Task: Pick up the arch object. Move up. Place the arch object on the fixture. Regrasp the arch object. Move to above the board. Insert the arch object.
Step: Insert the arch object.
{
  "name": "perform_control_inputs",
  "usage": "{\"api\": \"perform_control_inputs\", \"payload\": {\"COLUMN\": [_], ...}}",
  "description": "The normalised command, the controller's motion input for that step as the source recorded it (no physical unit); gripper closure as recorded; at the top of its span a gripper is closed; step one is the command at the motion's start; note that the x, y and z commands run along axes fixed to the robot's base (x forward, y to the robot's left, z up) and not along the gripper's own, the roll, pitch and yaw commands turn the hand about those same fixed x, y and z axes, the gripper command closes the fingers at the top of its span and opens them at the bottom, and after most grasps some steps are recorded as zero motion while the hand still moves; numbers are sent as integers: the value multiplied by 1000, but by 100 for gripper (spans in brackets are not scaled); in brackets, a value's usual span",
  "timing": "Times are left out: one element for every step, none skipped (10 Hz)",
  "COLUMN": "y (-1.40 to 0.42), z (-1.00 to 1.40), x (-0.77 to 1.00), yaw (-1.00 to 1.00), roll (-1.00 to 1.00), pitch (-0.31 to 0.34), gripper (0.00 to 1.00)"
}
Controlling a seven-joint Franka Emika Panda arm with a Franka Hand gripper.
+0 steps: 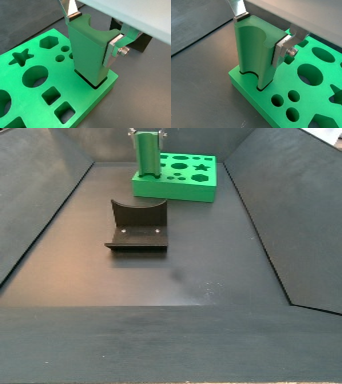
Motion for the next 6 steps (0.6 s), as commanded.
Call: {"api": "perform_control_inputs", "payload": {"y": [0,0,0,0,0,0], "z": [-266,-366,-394,-377,-406,-351], "x": [0,111,240,200,80,63], "yaw": [0,0,-3,-3,0,0], "roll": [-57,-87,-103,-89,-61,-34], "pitch": [0,0,0,0,0,0], "gripper": [100,100,100,100,100,100]}}
